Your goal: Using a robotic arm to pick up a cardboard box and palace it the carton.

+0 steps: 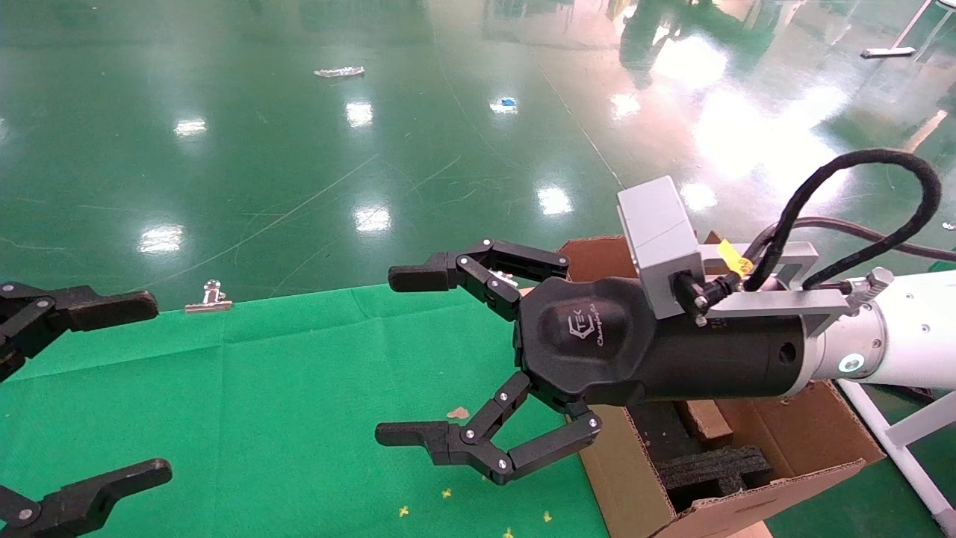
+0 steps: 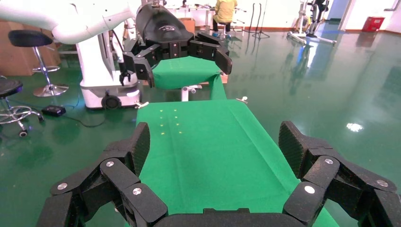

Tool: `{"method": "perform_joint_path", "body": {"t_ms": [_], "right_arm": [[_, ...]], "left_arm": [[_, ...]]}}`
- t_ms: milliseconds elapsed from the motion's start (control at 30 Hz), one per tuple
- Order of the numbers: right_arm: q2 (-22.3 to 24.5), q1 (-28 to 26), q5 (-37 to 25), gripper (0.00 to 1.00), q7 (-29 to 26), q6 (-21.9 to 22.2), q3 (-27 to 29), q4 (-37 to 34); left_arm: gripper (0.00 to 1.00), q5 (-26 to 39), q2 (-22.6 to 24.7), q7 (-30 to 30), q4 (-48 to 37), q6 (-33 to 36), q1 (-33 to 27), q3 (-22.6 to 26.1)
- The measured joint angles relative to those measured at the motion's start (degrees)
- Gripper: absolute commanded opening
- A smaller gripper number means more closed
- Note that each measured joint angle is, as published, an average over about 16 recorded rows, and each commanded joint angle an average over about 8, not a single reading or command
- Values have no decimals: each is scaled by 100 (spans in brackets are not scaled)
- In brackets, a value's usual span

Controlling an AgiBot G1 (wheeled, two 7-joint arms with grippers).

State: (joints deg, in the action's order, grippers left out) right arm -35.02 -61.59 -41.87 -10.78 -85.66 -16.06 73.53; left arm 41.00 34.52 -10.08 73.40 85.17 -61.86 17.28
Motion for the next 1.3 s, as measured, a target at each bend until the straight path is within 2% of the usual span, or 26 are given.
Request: {"method": "perform_joint_path", "body": {"t_ms": [1300], "right_arm": [[0,-7,-4,100,-1,2,-7,-7]], "left_arm": [[100,0,0,0,0,0,0,0]]}}
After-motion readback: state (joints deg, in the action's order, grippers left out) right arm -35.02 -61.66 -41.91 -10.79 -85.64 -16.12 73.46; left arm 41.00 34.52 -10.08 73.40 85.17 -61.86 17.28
